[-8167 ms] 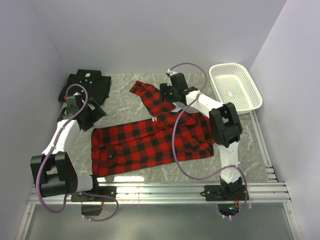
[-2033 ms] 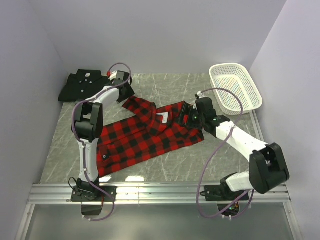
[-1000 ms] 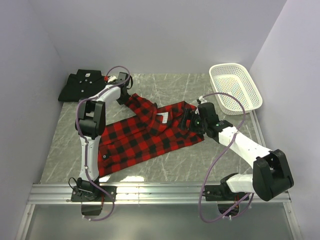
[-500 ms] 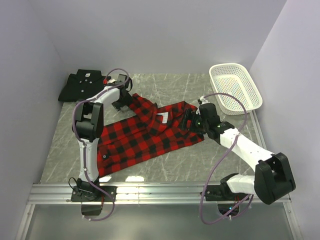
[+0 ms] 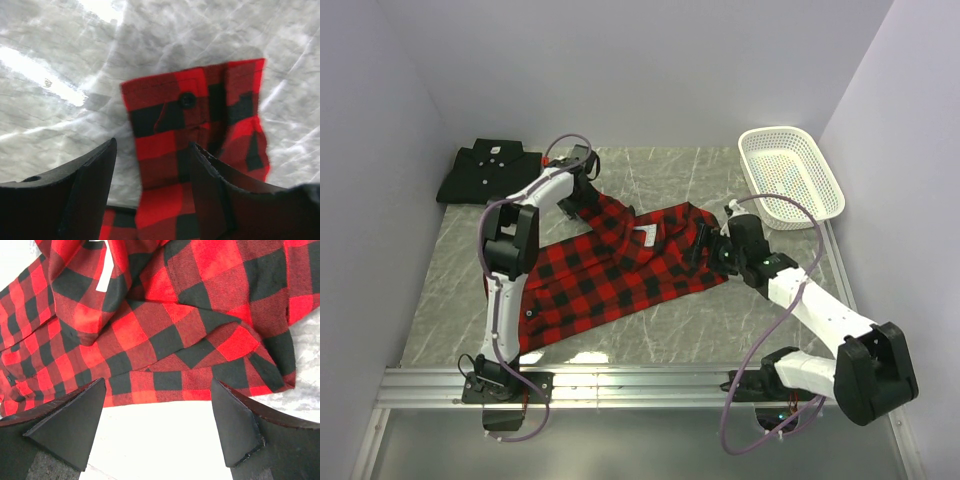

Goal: Fold and stack the long sleeve shirts
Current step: Fold the shirt

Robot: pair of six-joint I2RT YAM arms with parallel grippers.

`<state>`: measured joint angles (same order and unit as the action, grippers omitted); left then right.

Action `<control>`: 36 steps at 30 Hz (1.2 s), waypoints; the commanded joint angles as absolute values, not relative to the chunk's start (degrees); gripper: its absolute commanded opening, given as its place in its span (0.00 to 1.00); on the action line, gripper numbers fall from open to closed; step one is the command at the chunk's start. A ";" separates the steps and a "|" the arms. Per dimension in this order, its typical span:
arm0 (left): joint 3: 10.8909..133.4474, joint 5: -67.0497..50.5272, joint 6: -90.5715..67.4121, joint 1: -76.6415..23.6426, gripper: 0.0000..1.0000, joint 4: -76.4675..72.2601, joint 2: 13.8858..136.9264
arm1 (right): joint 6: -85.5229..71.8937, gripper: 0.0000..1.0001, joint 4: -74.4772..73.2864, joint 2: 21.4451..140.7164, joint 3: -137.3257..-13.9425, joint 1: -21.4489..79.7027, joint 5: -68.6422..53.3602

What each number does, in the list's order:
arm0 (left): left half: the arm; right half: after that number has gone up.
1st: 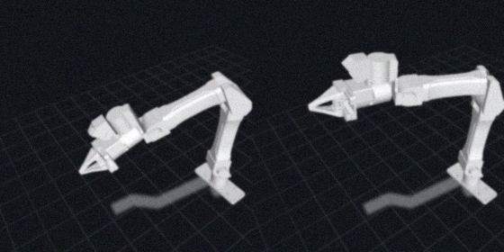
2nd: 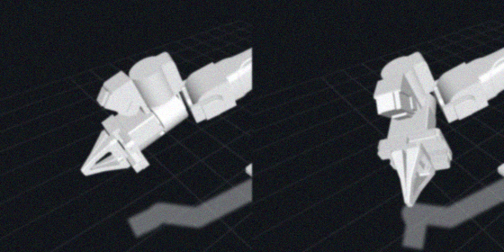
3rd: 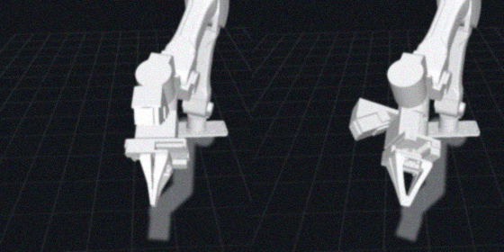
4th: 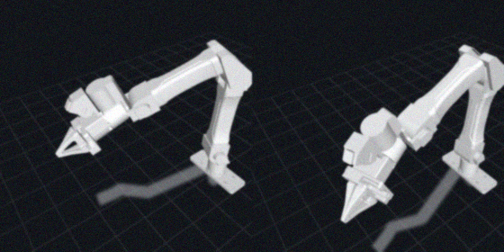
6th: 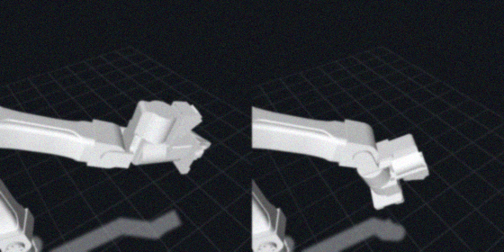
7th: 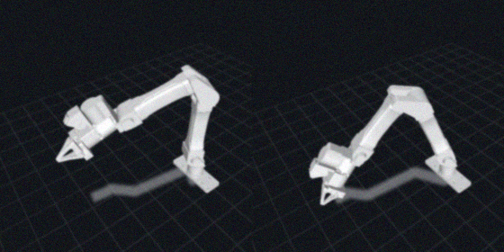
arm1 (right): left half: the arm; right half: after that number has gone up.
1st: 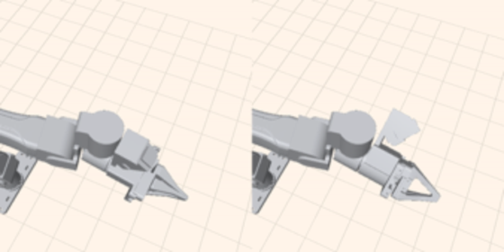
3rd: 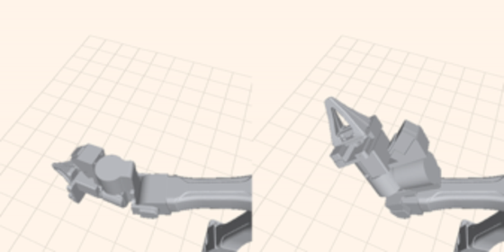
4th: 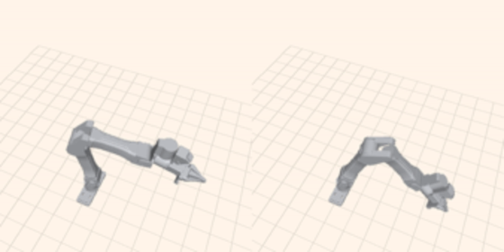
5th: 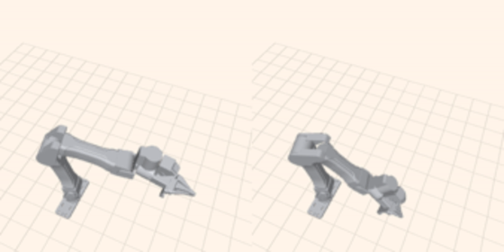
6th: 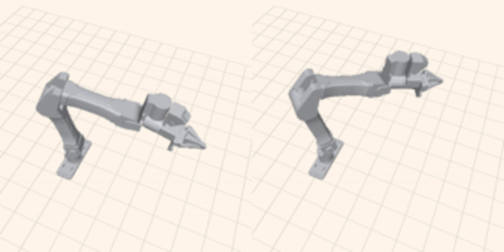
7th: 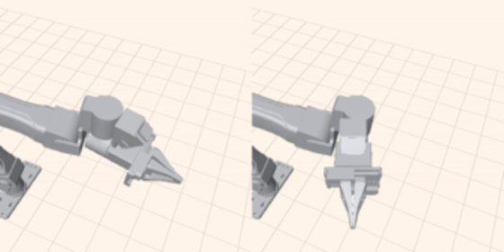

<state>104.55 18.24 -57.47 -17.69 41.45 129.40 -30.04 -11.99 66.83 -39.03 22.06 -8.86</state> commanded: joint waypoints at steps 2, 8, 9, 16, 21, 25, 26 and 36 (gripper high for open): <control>106.96 17.40 -59.76 -17.75 0.63 44.56 132.54 | -28.74 0.92 -9.49 63.55 -38.15 20.83 -10.28; 108.54 17.67 -60.38 -18.37 0.44 48.15 135.88 | -28.74 0.92 -8.97 62.23 -37.71 20.57 -11.60; 108.72 17.67 -60.29 -18.37 0.38 48.51 136.31 | -28.74 0.92 -8.88 61.88 -37.62 20.57 -11.69; 107.41 17.58 -59.33 -18.46 0.05 49.66 137.90 | -28.65 0.91 -8.35 60.56 -37.09 20.57 -12.30; 106.35 18.54 -58.01 -18.46 0.01 48.78 137.20 | -28.39 0.91 -8.00 60.47 -36.56 20.65 -12.83; 106.17 20.47 -55.55 -18.54 0.01 45.45 131.68 | -28.04 0.91 -8.70 60.29 -36.91 20.65 -12.66; 106.43 21.09 -55.02 -18.54 0.00 44.92 130.44 | -27.95 0.91 -8.79 60.21 -37.00 20.57 -12.66; 104.70 22.68 -40.20 -22.49 0.00 29.40 109.88 | -27.95 0.90 -9.31 59.77 -37.35 20.57 -10.64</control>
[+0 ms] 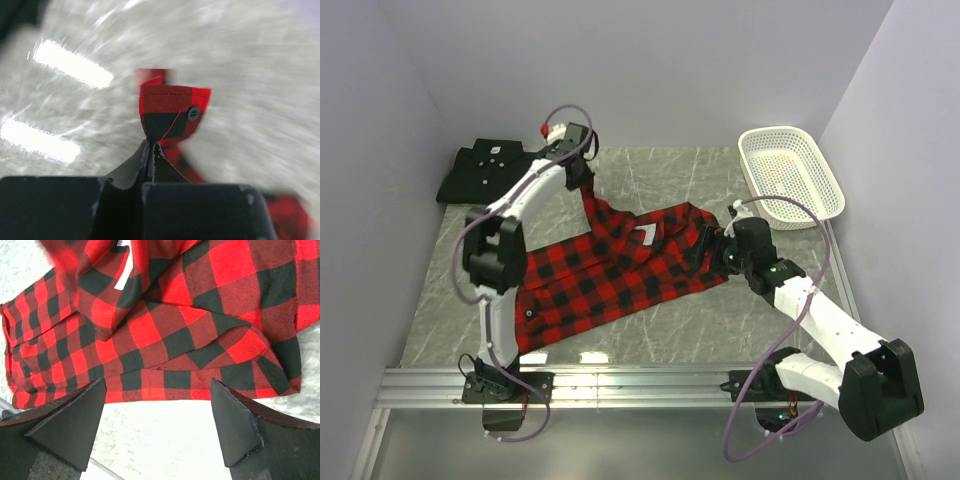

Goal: Fold and stack the long sleeve shirts
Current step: Fold the shirt

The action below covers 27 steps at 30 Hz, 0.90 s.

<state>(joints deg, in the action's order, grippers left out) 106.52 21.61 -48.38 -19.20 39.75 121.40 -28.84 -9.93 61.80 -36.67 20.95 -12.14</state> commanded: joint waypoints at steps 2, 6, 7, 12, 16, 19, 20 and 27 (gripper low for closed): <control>102.40 20.15 -36.94 -25.13 0.01 26.38 104.43 | -27.95 0.90 -10.02 59.24 -38.05 20.57 -9.24; 94.25 15.92 -35.33 -29.52 0.00 19.36 93.64 | -28.56 0.89 -11.68 56.35 -38.67 20.39 -6.51; 93.00 15.39 -35.07 -31.71 0.01 18.64 92.04 | -28.65 0.89 -12.12 55.99 -39.19 20.48 -5.72; 85.70 12.49 -33.05 -39.62 0.01 15.31 83.61 | -29.71 0.89 -14.41 52.56 -39.90 20.30 -0.10; 80.87 8.54 -33.05 -44.37 0.01 9.08 79.46 | -30.85 0.89 -15.38 49.49 -39.29 20.30 5.25; 78.75 6.16 -33.92 -48.06 0.00 6.68 78.92 | -32.16 0.89 -15.29 46.50 -37.98 19.95 9.21; 78.31 5.63 -34.53 -48.95 0.00 5.55 79.10 | -32.86 0.89 -15.29 44.93 -37.53 19.95 10.10; 77.52 2.99 -35.16 -57.64 0.01 0.44 81.12 | -33.75 0.89 -16.60 41.22 -35.77 17.85 15.64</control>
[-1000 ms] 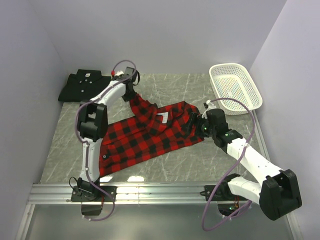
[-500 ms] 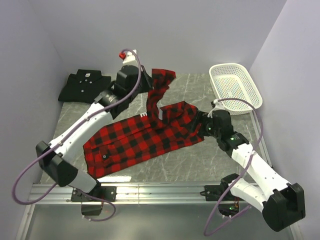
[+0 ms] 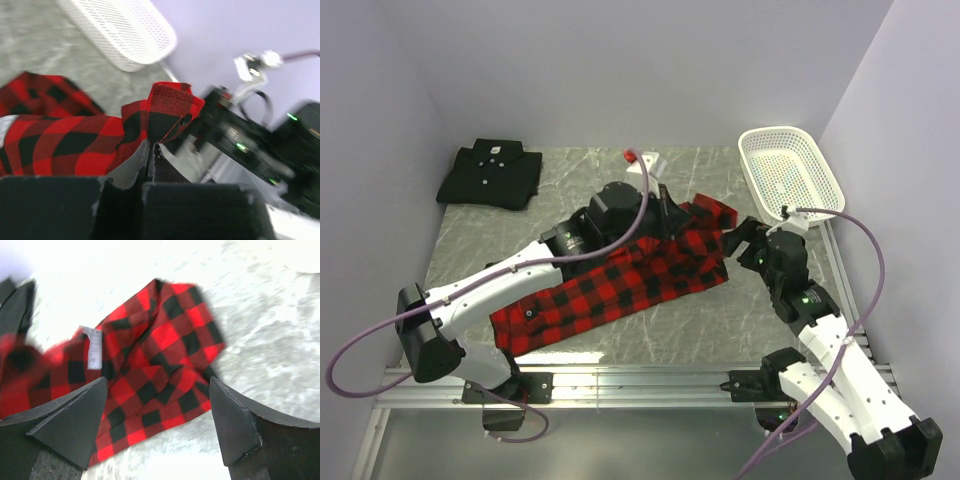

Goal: Fold and stack the long sleeve shirts
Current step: Fold the shirt

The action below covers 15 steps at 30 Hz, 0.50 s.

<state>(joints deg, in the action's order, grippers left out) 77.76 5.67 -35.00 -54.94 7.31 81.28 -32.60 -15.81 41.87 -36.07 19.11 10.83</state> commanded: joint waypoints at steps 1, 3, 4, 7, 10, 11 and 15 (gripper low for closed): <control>77.35 2.47 -35.16 -58.18 0.00 0.44 81.04 | -34.01 0.89 -17.05 41.31 -35.86 16.97 15.99; 76.91 0.54 -35.16 -59.84 0.01 -2.62 81.12 | -34.89 0.88 -18.97 41.92 -36.30 15.83 17.05; 76.64 -0.95 -34.72 -60.38 0.00 -3.42 81.12 | -35.15 0.88 -19.51 42.01 -36.56 14.52 17.14; 76.29 -4.74 -33.05 -62.66 0.01 -4.92 81.12 | -35.95 0.88 -20.39 41.32 -36.39 12.75 17.14; 74.89 -7.82 -32.96 -63.72 0.01 -5.88 80.86 | -36.12 0.88 -19.78 40.43 -35.60 11.60 16.09; 73.49 -8.08 -33.22 -63.72 0.01 -6.15 80.34 | -36.21 0.88 -19.51 40.17 -35.42 11.51 15.74; 69.44 -6.34 -34.36 -63.72 0.01 -6.94 78.67 | -35.86 0.88 -18.20 39.99 -34.46 11.34 13.89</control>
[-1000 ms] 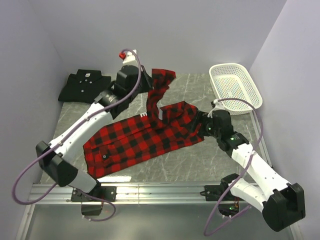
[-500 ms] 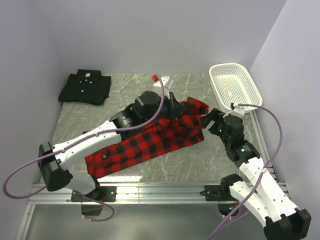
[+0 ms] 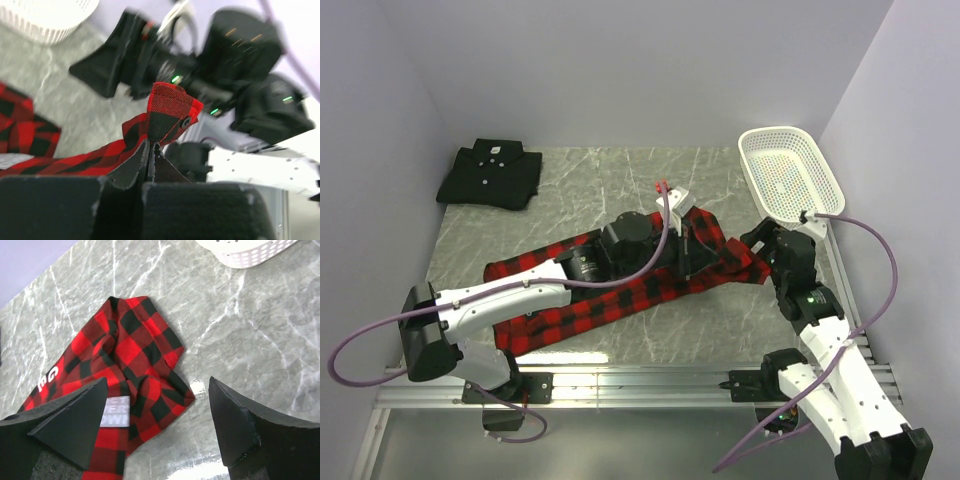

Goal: Fold and stack the long sleeve shirts
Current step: Fold the shirt

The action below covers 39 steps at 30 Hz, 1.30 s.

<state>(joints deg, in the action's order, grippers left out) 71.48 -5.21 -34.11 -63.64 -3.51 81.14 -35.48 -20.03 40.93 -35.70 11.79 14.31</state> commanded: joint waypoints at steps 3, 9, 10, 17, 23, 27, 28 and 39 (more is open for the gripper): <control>67.42 -1.86 -34.80 -63.72 0.01 -6.77 77.52 | -34.90 0.88 -16.18 39.81 -33.67 11.43 11.34; 65.31 10.19 -38.40 -61.88 0.01 -6.06 75.41 | -32.78 0.87 -15.38 43.50 -35.06 11.43 5.81; 65.13 11.33 -39.80 -61.27 0.01 -6.06 75.32 | -32.35 0.87 -15.21 44.29 -35.24 11.51 5.45; 63.02 21.87 -52.18 -53.62 0.02 -0.72 72.78 | -30.76 0.87 -14.24 46.40 -36.38 11.51 3.26; 52.75 33.04 -69.76 -48.08 0.03 8.78 65.85 | -29.36 0.87 -13.10 50.00 -37.70 11.51 0.18; 45.63 38.58 -79.34 -46.50 0.02 12.47 61.88 | -28.65 0.87 -12.13 52.99 -38.32 11.60 -3.33; 43.18 40.24 -80.32 -46.15 0.01 12.83 61.27 | -28.30 0.87 -11.87 53.43 -38.41 11.60 -4.73; 36.38 40.25 -75.59 -36.13 0.02 7.56 60.91 | -27.51 0.86 -10.63 57.83 -40.08 13.62 -8.26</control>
